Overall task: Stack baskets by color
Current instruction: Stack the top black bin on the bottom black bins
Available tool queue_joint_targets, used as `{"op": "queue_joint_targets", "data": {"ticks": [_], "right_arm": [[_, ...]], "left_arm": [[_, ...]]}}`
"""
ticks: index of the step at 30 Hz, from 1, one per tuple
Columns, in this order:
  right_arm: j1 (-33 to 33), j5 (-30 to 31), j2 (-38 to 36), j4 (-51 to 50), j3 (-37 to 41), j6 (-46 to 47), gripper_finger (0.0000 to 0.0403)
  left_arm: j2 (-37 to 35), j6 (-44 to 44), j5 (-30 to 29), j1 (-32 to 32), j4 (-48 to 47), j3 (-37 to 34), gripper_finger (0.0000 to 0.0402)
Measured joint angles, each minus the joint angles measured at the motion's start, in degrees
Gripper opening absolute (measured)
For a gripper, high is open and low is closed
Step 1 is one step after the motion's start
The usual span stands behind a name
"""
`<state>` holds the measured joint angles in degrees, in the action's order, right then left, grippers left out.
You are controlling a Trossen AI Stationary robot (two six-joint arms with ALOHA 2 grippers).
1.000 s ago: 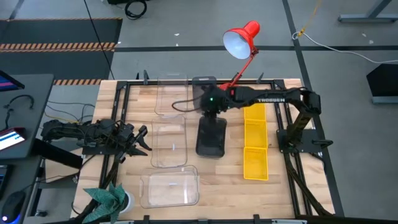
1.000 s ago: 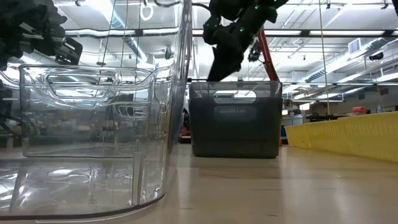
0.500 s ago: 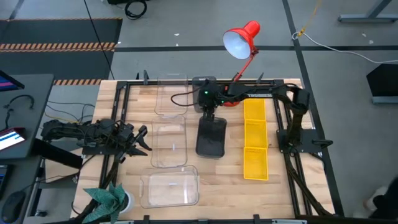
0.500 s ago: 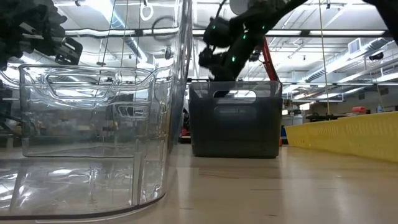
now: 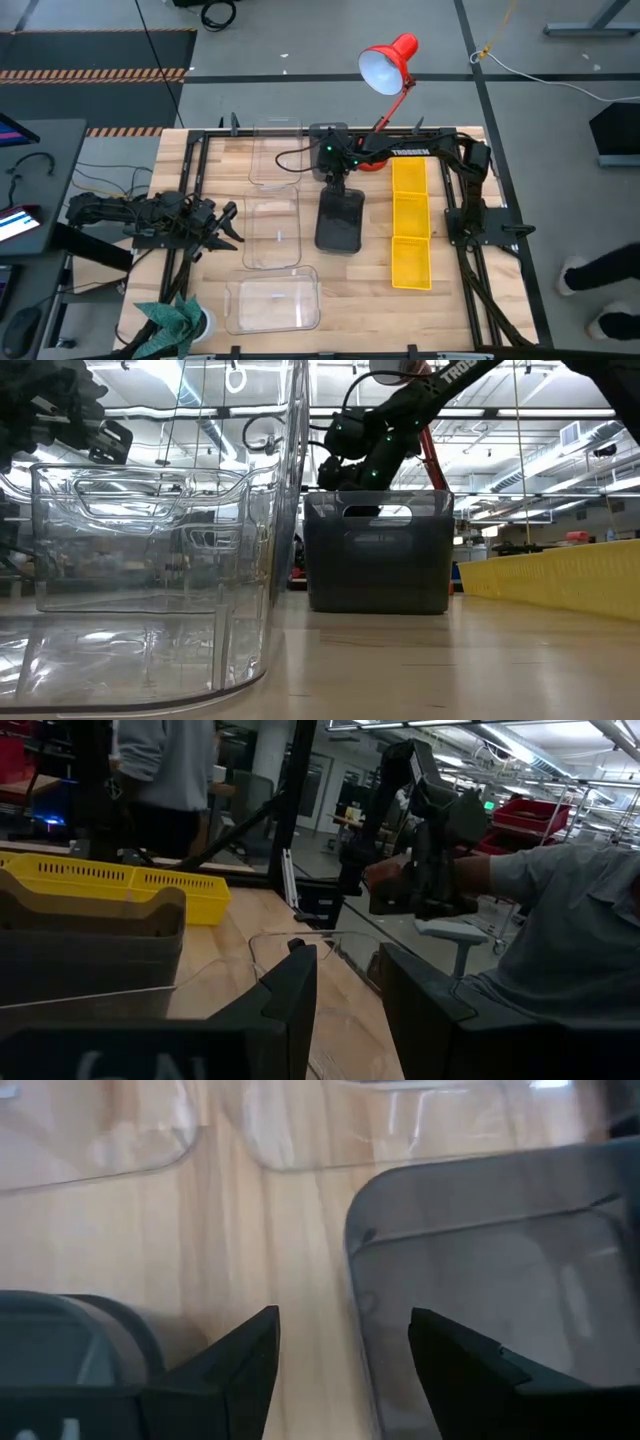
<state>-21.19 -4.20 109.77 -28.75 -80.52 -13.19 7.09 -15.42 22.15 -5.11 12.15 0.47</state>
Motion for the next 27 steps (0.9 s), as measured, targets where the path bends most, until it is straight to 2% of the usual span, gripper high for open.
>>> {"op": "queue_joint_targets", "data": {"ticks": [19,27], "right_arm": [[-0.7,2.4,-0.1,1.6,4.0,-0.5,0.0182],[-0.7,3.1,-0.1,-0.2,4.1,-0.8,0.0123]], "left_arm": [[0.0,0.0,0.0,0.0,0.0,0.0,0.0117],[0.0,0.0,0.0,0.0,0.0,0.0,0.0117]]}}
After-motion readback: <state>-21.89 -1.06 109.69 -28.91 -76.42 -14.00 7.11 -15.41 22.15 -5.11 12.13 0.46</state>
